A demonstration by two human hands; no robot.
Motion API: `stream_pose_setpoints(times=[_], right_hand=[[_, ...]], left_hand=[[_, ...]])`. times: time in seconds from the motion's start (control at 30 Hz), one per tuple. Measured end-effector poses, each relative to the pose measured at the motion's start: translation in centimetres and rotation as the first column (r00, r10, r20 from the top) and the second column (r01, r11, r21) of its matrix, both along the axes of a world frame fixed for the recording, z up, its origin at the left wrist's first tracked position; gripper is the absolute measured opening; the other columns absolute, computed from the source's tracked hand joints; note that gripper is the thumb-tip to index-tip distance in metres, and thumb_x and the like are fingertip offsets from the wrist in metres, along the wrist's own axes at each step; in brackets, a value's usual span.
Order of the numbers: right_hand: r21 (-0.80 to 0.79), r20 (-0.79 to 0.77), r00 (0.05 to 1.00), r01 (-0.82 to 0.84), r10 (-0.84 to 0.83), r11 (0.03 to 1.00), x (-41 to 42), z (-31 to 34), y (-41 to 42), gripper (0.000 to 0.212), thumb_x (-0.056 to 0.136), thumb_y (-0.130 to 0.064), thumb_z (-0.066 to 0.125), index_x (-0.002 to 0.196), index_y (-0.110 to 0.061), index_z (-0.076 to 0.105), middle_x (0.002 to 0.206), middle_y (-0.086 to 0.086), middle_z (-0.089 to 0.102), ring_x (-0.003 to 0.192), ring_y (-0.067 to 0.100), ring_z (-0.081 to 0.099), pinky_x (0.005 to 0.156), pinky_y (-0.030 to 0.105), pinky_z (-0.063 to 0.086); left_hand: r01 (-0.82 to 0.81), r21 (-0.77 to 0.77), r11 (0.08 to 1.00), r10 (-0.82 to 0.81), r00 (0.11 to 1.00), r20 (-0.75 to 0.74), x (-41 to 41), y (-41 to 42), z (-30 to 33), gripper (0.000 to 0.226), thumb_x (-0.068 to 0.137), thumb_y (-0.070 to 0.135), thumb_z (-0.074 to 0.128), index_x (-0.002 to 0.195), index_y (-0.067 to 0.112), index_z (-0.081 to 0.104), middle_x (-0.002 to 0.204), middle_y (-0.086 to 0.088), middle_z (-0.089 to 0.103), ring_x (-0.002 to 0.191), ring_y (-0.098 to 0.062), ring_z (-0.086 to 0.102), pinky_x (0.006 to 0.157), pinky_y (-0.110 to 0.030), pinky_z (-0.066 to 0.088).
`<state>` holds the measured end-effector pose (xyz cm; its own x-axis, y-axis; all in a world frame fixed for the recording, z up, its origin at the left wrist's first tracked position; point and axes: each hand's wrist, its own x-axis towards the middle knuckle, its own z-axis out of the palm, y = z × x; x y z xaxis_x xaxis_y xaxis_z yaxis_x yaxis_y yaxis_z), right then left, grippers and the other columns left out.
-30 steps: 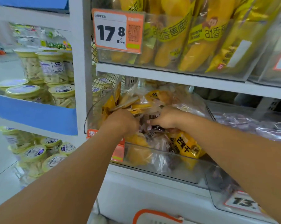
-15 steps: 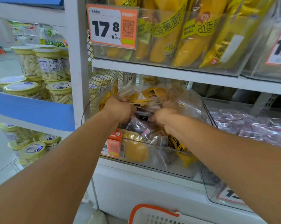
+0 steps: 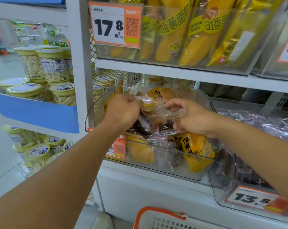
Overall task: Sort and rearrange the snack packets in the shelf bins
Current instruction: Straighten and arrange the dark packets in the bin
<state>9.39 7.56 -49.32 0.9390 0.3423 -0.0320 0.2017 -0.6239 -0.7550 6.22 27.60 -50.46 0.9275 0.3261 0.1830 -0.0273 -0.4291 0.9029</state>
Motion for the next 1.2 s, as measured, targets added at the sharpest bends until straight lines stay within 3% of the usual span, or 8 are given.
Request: stream_pose_setpoints(times=[0.17, 0.3, 0.4, 0.67, 0.83, 1.0, 1.1, 1.2], right_hand=[[-0.233, 0.298, 0.951, -0.009, 0.080, 0.972, 0.8, 0.3, 0.4, 0.067, 0.081, 0.018, 0.062, 0.125, -0.032, 0.058, 0.135, -0.001, 0.046, 0.093, 0.008, 0.051, 0.061, 0.013, 0.042], [-0.099, 0.026, 1.000, -0.011, 0.014, 0.995, 1.3, 0.0, 0.3, 0.052, 0.082, -0.003, 0.077, 0.126, -0.024, 0.057, 0.123, 0.004, 0.055, 0.089, 0.013, 0.063, 0.071, 0.024, 0.061], [-0.088, -0.164, 0.986, -0.027, 0.012, 0.996, 1.1, 0.1, 0.8, 0.056, 0.078, -0.029, 0.086, 0.126, -0.027, 0.057, 0.112, -0.009, 0.049, 0.100, 0.014, 0.062, 0.080, 0.036, 0.063], [-0.367, -0.103, 0.967, -0.253, 0.231, 0.895, 0.7, -1.2, 1.6, 0.021, 0.079, -0.025, 0.085, 0.097, -0.022, 0.076, 0.112, 0.000, 0.064, 0.087, 0.014, 0.064, 0.071, 0.029, 0.061], [-0.360, 0.082, 0.982, -0.128, 0.168, 0.924, 0.4, -0.3, 1.4, 0.008, 0.085, -0.023, 0.079, 0.086, -0.015, 0.079, 0.080, -0.003, 0.070, 0.073, 0.011, 0.062, 0.065, 0.024, 0.048], [0.038, 0.150, 0.988, 0.023, -0.028, 0.999, -2.6, 1.9, -1.8, 0.023, 0.090, -0.025, 0.073, 0.082, -0.003, 0.075, 0.085, 0.019, 0.072, 0.081, 0.030, 0.072, 0.072, 0.041, 0.063], [0.452, -0.195, 0.980, 0.125, -0.038, 0.883, -4.8, 2.6, -3.4, 0.020, 0.093, -0.015, 0.068, 0.095, 0.004, 0.073, 0.105, 0.012, 0.075, 0.090, 0.023, 0.075, 0.068, 0.036, 0.063], [0.616, -0.285, 0.958, 0.209, -0.032, 0.760, -6.9, 2.4, -4.6, 0.023, 0.095, -0.014, 0.064, 0.102, 0.008, 0.070, 0.104, 0.014, 0.076, 0.089, 0.025, 0.076, 0.070, 0.038, 0.063]], left_hand=[[-0.025, 0.231, 0.973, 0.021, 1.000, 0.021, 0.2, 0.5, -0.6, 0.023, 0.091, 0.022, 0.055, 0.084, 0.005, 0.067, 0.068, -0.014, 0.065, 0.061, -0.028, 0.060, 0.056, -0.033, 0.048], [0.093, 0.261, 0.961, -0.029, 0.970, -0.241, 0.0, 0.1, -0.6, 0.035, 0.078, 0.052, 0.077, 0.079, 0.024, 0.055, 0.077, 0.007, 0.062, 0.073, -0.012, 0.058, 0.054, -0.025, 0.039], [0.089, 0.202, 0.975, -0.030, 0.960, -0.278, 0.9, 0.3, -1.0, 0.036, 0.067, 0.037, 0.090, 0.081, 0.018, 0.063, 0.086, 0.005, 0.065, 0.068, -0.009, 0.054, 0.054, -0.024, 0.041], [0.250, 0.361, 0.898, -0.239, 0.968, -0.077, -0.1, 1.7, 0.4, 0.045, 0.061, 0.010, 0.093, 0.092, 0.024, 0.063, 0.119, 0.003, 0.064, 0.098, -0.019, 0.064, 0.071, -0.024, 0.048], [0.245, 0.361, 0.900, -0.295, 0.951, 0.090, -0.6, 2.0, 0.2, 0.040, 0.062, 0.003, 0.091, 0.084, 0.024, 0.066, 0.092, 0.011, 0.070, 0.085, -0.010, 0.069, 0.067, -0.024, 0.057], [0.154, -0.060, 0.986, -0.138, 0.967, 0.213, -0.9, 1.5, 1.0, 0.041, 0.065, -0.001, 0.088, 0.097, 0.015, 0.068, 0.077, 0.016, 0.071, 0.078, -0.007, 0.072, 0.064, -0.033, 0.062], [0.260, -0.549, 0.794, -0.299, 0.954, 0.019, -1.6, 0.1, 1.7, 0.053, 0.071, 0.000, 0.079, 0.120, 0.008, 0.060, 0.101, -0.006, 0.076, 0.087, -0.026, 0.075, 0.067, -0.045, 0.063], [0.285, -0.717, 0.636, -0.416, 0.909, -0.007, -2.7, -2.1, 2.8, 0.026, 0.088, 0.004, 0.064, 0.113, -0.003, 0.065, 0.107, -0.018, 0.074, 0.090, -0.029, 0.075, 0.072, -0.037, 0.062]])
